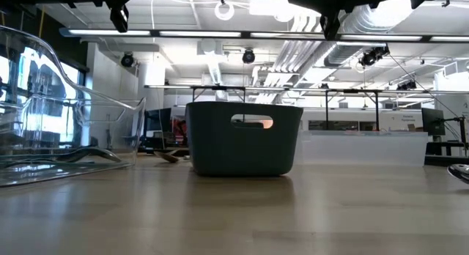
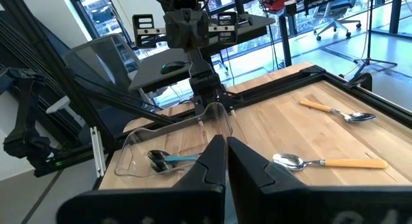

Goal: Sort silverware by color (type)
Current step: Put the light blue spoon into the blue bin

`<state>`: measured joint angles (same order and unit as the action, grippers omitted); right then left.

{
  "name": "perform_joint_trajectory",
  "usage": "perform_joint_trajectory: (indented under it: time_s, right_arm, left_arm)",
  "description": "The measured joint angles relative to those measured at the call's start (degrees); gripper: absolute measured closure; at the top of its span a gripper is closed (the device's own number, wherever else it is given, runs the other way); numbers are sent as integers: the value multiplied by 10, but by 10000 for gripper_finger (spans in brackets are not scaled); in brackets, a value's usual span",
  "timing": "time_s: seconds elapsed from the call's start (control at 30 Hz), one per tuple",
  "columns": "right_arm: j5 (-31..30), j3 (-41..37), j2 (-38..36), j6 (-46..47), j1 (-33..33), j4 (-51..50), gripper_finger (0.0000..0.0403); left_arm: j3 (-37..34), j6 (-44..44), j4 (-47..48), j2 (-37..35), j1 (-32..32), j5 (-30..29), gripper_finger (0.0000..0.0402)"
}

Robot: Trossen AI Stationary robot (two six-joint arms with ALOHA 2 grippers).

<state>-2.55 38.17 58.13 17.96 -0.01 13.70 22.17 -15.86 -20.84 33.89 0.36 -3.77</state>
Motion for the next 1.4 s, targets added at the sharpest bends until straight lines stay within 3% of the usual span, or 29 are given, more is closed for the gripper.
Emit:
perform_joint_trajectory:
  time_s: [1.27,1.4]
  right_arm:
    - [20,0,0,30,0,-10,402]
    - [17,0,0,30,0,-11,382]
  left_arm:
    - [0,0,0,0,0,-1,401]
    - [0,0,0,0,0,-1,401]
